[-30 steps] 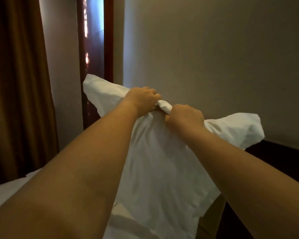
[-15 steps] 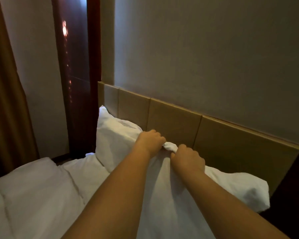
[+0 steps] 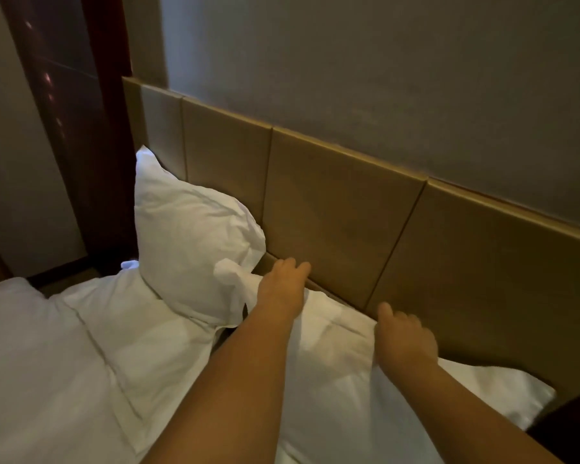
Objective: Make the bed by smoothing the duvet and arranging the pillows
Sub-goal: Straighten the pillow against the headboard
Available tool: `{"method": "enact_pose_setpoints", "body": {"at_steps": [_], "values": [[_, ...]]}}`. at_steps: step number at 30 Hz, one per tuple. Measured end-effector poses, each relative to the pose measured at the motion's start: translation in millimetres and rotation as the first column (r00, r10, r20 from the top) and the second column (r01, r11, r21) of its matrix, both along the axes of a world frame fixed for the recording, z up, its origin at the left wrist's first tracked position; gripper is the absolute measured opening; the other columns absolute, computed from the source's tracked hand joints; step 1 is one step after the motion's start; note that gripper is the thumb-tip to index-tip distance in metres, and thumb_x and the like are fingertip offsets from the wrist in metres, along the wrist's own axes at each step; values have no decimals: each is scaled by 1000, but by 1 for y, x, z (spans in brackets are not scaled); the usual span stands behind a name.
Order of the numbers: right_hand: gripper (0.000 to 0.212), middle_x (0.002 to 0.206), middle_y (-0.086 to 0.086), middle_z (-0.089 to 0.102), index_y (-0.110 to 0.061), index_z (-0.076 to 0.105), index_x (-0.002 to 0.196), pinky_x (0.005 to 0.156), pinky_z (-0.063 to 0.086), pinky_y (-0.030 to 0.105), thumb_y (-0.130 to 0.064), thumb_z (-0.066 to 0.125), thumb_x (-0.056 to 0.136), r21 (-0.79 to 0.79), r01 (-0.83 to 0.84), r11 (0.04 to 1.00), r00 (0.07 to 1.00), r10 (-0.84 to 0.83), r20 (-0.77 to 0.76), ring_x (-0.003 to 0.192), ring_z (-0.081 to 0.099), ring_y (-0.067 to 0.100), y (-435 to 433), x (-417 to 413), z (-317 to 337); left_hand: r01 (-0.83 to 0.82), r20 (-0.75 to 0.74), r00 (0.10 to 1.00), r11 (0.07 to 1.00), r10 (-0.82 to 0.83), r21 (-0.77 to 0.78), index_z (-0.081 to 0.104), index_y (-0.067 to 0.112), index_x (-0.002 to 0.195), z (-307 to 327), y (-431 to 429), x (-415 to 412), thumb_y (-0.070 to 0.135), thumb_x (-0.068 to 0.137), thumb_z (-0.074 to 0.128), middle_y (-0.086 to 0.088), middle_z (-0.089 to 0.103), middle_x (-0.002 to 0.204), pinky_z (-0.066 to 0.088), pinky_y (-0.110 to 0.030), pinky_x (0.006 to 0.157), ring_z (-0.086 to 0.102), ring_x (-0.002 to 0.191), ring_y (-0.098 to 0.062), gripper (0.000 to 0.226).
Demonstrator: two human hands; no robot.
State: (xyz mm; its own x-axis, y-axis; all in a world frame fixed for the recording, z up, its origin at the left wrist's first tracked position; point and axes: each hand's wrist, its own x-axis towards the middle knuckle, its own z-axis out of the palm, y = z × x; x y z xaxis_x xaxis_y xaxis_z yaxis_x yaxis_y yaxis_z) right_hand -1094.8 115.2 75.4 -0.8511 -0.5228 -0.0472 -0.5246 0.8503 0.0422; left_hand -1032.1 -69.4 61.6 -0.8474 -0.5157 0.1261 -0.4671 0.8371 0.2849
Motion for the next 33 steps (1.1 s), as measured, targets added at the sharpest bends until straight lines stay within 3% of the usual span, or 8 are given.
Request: {"method": "enact_pose_setpoints", "body": {"at_steps": [5,10,15,19,23,27,30,33], "values": [[26,121,2,59,-21,49,120,93,44,33,-30,46,96,-47,-10,999,1000,9,-15,109,53,20,-3,-15,-17,-126,215,967,989,139,-73,38,25,141,-29,-16,-4,29,91,59,-8,44,136,44,-36,98,44,124,-26,55],[44,122,-1,58,-23,53,123,105,34,42,-50,30,97,1,27,1000,997,-27,72,115,53,20,-1,-26,-31,-187,356,915,981,191,-47,36,24,144,-37,-27,-13,34,94,56,-9,50,136,47,-34,95,53,121,-25,55],[13,90,-1,57,-21,48,101,74,50,32,-31,41,100,-156,-108,982,992,117,53,80,59,20,-1,-27,-10,-186,196,959,976,206,-116,47,12,125,1,-31,-18,9,96,47,-9,62,120,49,-37,87,62,110,-28,29],[15,79,-4,55,-25,39,93,68,55,33,-36,35,102,-344,-111,933,992,83,-97,70,59,18,6,-38,28,-118,-31,993,939,114,-323,47,8,117,56,-34,-43,-1,92,44,-12,64,109,49,-39,79,61,104,-31,27],[12,83,-3,55,-24,41,95,70,51,32,-35,39,101,-289,-256,922,951,187,-245,73,56,18,-5,-32,33,-225,-99,973,950,208,-216,43,7,122,76,-50,-50,4,96,44,-16,61,111,46,-39,74,61,102,-34,27],[30,108,-2,59,-24,47,110,89,46,34,-28,65,87,-135,-157,978,987,150,-59,93,57,19,-8,-34,17,-231,23,973,973,230,4,41,9,130,39,-52,-63,17,97,47,-18,57,121,47,-40,84,58,110,-33,34],[27,114,1,61,-23,48,115,91,46,34,-24,60,91,-72,-91,993,996,90,-18,104,59,21,6,-45,-1,-226,10,974,969,226,100,49,7,124,-3,-46,-72,26,104,34,-17,58,123,39,-35,78,56,110,-33,32],[13,107,0,65,-21,50,108,84,48,33,-23,51,96,-106,-89,990,994,82,-74,97,62,21,23,-55,-7,-225,63,973,973,222,43,45,13,133,-8,-39,-73,33,100,47,-12,55,129,47,-37,95,55,117,-29,38]]}}
